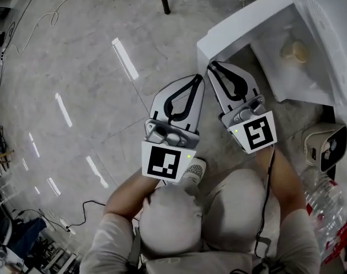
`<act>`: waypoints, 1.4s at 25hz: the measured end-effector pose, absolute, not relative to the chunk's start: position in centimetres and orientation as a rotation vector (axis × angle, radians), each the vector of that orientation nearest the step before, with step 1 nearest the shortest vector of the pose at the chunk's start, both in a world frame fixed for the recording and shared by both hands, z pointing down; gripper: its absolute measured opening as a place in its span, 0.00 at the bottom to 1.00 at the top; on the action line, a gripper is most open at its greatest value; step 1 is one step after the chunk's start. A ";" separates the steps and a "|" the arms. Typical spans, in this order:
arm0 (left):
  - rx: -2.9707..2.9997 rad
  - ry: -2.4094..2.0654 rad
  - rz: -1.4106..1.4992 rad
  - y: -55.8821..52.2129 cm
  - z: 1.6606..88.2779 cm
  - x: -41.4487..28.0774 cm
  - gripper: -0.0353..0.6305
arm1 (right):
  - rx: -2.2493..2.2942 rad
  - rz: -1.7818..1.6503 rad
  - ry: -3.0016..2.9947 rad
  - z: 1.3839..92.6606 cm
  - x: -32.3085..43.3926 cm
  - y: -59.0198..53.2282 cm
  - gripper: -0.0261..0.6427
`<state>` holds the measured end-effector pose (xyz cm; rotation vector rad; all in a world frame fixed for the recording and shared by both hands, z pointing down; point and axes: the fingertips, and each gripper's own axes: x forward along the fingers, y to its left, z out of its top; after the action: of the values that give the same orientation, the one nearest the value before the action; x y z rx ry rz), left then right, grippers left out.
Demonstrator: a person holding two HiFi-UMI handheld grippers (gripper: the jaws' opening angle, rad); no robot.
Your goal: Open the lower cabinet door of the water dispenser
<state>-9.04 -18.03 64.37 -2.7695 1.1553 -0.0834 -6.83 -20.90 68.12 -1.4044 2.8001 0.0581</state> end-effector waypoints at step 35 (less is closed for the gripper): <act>-2.827 1.098 0.022 -16.9 56.4 -7.0 0.06 | -1.555 0.013 2.633 57.6 -1.7 -15.6 0.10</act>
<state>-7.03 -16.87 56.36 -2.8265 1.0976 0.0221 -1.74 -15.56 57.64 -1.5548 2.6331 0.0125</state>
